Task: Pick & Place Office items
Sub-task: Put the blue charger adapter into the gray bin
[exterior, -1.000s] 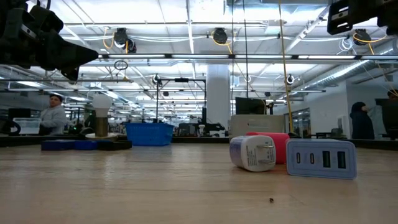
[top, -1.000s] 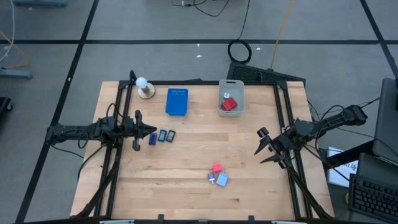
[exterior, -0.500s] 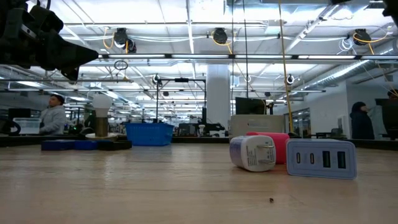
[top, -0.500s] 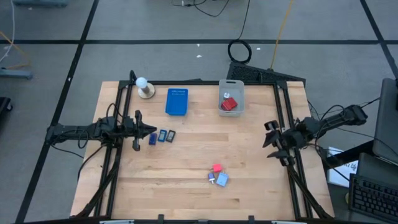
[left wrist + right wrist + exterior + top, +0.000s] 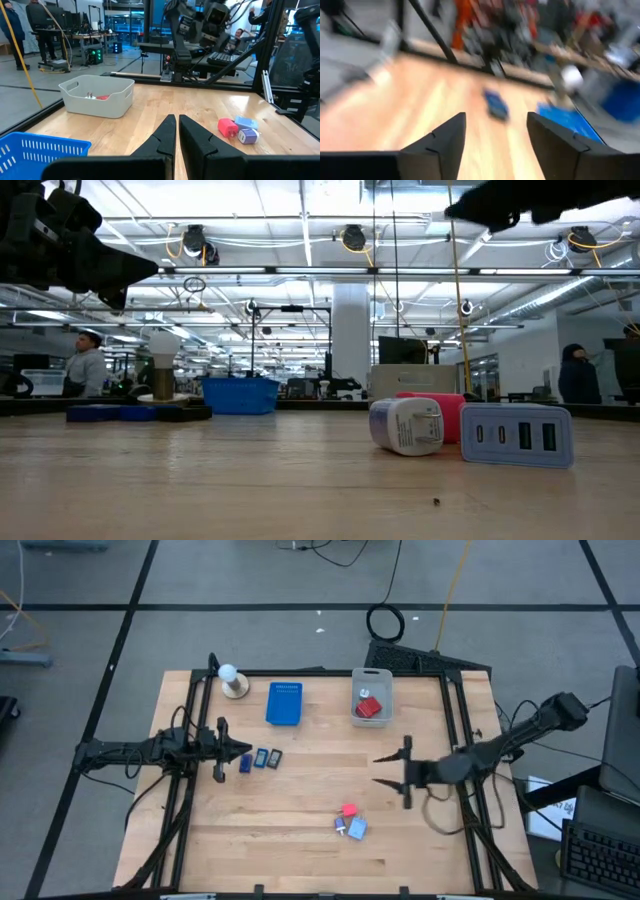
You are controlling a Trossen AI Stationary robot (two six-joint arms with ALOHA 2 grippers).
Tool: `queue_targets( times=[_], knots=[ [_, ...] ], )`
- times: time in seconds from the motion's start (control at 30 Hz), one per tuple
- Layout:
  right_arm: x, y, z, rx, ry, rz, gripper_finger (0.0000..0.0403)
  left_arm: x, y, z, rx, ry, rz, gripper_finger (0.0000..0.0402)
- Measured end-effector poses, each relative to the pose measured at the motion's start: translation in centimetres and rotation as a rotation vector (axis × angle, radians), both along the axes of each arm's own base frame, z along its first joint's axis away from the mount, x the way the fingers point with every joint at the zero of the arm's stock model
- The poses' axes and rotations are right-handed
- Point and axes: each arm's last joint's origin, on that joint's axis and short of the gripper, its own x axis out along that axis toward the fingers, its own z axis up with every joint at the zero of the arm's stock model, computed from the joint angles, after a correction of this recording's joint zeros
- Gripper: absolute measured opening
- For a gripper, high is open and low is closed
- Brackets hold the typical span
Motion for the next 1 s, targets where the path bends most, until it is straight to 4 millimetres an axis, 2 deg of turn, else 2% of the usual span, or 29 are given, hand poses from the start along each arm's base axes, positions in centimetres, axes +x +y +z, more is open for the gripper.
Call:
queue_targets(
  times=[0.17, 0.33, 0.47, 0.7, 1.0],
  knots=[
    [2.4, 1.6, -3.1, 0.009, 0.160, -0.029, 0.0245, 0.0, 0.0, 0.0, 0.000, 0.000, 0.000, 0.0021],
    [4.1, 2.3, -6.3, 0.038, 0.264, 0.018, 0.0253, 0.0, 0.0, 0.0, 0.000, 0.000, 0.000, 0.0021],
    [5.1, 1.8, -6.0, 0.073, 0.208, 0.074, 0.0249, 0.0, 0.0, 0.0, 0.000, 0.000, 0.000, 0.0021],
    [5.3, 1.7, -5.7, 0.104, 0.179, 0.108, 0.0244, 0.0, 0.0, 0.0, 0.000, 0.000, 0.000, 0.0021],
    [4.9, 4.3, -7.5, 0.233, 0.240, 0.149, 0.0236, 0.0, 0.0, 0.0, 0.000, 0.000, 0.000, 0.0021]
  ],
)
